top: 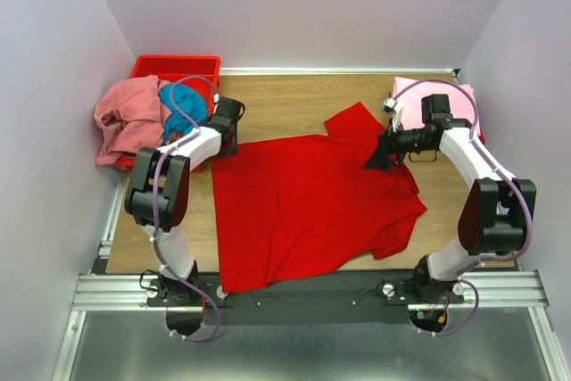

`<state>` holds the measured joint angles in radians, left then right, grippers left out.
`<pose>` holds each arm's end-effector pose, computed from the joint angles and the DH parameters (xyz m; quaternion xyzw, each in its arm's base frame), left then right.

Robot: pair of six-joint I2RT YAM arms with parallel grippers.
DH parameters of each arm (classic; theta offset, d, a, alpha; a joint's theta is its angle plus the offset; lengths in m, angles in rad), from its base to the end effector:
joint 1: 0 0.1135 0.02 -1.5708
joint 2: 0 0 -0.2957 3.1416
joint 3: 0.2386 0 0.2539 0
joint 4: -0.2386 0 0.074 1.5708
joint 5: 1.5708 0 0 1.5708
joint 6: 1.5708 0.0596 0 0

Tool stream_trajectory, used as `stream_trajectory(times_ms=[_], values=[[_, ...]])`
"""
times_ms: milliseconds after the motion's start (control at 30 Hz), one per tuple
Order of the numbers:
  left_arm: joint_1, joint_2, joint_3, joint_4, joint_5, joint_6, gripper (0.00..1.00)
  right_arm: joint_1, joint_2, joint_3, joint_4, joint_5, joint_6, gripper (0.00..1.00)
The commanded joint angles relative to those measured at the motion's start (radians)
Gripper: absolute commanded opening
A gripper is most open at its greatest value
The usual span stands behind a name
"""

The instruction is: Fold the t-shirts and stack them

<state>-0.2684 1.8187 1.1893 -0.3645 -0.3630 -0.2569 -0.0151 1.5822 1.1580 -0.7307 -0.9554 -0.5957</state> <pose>0.3894 -0.0852 0.1947 -0.0459 0.9432 0.0945 0.3151 0.3174 0.0439 0.2632 -0.3397 0.8054 0.3739 0.3101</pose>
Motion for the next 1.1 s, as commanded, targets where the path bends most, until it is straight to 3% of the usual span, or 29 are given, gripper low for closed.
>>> stream_trajectory(times_ms=[0,400,700,1067], values=[[-0.014,0.051,0.044,-0.033,-0.053,0.001,0.54,-0.005,-0.001,-0.012,0.008,-0.017,-0.016,0.82],[-0.06,0.137,0.047,-0.039,0.107,0.03,0.36,-0.009,-0.002,-0.014,0.008,-0.013,-0.018,0.82],[-0.169,0.136,0.061,-0.027,0.232,0.036,0.36,-0.011,-0.001,-0.014,0.008,-0.011,-0.018,0.82],[-0.175,0.053,0.13,-0.06,0.067,-0.01,0.46,-0.016,-0.001,-0.015,0.008,-0.016,-0.018,0.82]])
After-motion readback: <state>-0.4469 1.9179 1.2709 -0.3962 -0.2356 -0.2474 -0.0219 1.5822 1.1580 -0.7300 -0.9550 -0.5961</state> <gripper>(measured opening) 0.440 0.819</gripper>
